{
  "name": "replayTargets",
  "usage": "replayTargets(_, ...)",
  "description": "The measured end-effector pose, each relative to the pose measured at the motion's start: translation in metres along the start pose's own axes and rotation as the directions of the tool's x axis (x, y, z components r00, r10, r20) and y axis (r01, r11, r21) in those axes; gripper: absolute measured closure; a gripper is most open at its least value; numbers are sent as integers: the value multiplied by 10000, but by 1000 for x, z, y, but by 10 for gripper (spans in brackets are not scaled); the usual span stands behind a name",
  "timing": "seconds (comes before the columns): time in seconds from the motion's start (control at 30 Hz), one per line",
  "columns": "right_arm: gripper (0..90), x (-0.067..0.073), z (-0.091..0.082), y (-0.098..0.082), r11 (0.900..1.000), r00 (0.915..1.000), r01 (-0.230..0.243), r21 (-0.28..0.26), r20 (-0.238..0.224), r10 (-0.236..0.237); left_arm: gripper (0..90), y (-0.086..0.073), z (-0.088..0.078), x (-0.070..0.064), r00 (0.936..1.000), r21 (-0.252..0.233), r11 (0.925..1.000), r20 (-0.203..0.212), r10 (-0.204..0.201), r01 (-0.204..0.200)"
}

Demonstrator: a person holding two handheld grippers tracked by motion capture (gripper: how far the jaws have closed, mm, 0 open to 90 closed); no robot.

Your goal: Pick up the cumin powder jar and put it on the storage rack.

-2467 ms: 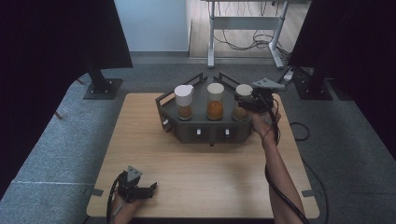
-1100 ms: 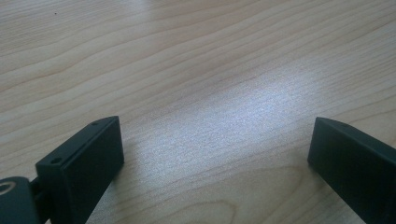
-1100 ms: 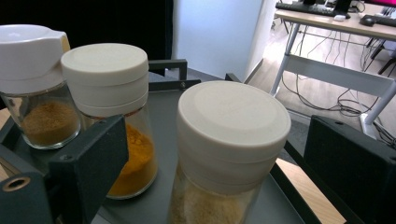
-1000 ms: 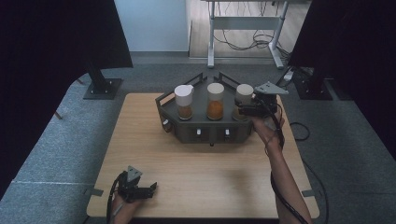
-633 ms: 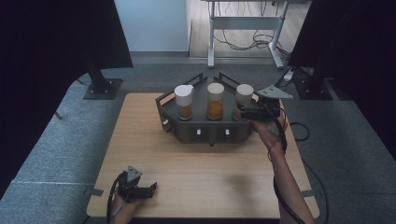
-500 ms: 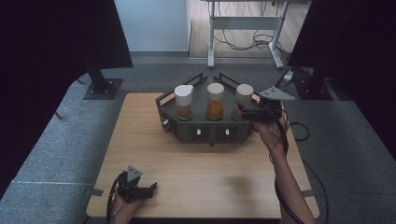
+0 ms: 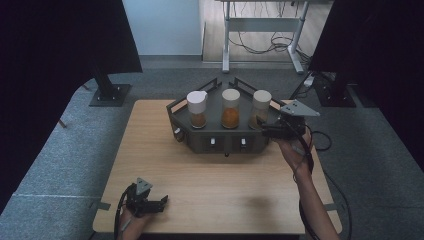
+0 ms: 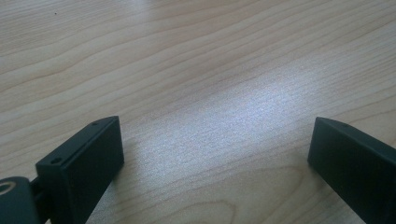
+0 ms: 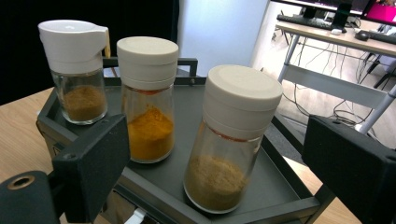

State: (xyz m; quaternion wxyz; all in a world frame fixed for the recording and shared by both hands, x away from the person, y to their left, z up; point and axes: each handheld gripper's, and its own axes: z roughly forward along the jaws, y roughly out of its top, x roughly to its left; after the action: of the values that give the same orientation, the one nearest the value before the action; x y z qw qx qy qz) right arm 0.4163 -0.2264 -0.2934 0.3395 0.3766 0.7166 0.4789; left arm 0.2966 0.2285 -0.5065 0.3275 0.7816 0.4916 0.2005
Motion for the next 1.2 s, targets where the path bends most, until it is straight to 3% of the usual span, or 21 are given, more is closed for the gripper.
replayTargets(0.4, 78, 9, -18, -9, 9997, 9997, 229, -119, -49, -230, 30, 0, 0, 0, 10000, -55, 10000, -1, -12, 12)
replayTargets(1.2, 85, 20, -48, -43, 9997, 9999, 100, -218, -20, -101, 30, 0, 1, 0, 10000, -97, 9999, 16, -56, 56)
